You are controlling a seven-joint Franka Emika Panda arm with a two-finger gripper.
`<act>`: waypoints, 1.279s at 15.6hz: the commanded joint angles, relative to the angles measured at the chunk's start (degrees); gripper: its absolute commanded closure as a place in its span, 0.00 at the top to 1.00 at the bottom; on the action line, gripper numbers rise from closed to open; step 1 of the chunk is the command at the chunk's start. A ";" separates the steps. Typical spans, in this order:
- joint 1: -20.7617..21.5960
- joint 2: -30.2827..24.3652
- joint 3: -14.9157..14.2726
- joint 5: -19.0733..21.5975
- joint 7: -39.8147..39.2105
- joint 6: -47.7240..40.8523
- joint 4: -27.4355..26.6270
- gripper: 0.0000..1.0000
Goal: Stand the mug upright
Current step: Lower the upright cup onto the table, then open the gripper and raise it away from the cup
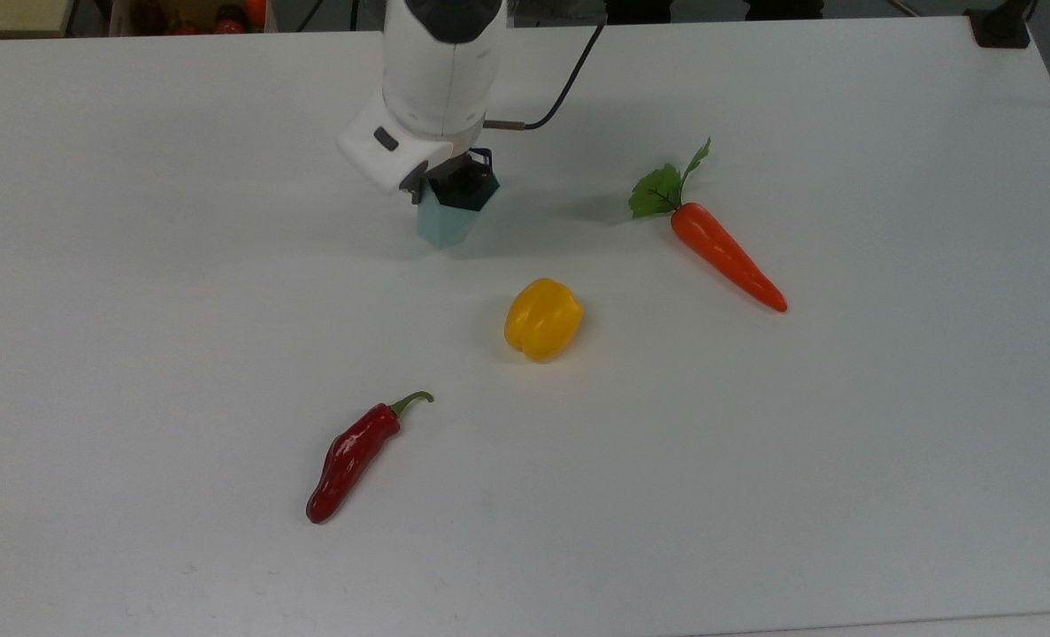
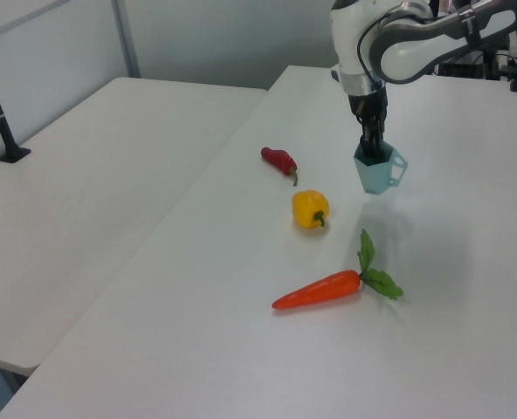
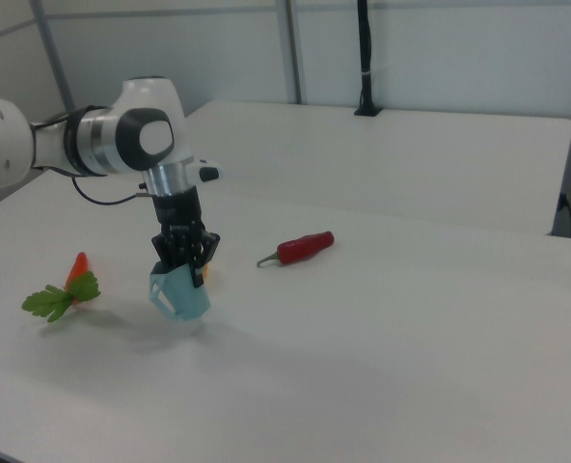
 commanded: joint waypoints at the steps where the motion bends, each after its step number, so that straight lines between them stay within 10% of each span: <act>1: -1.66 0.70 -0.04 6.18 -8.82 4.95 -2.01 0.09; 4: -1.83 1.32 -0.13 6.28 -9.10 7.78 -2.80 0.17; 10: -1.83 0.62 -0.21 5.75 -8.57 6.81 -2.45 1.00; 20: -3.94 -16.41 -0.39 6.19 -0.13 -2.75 -2.09 1.00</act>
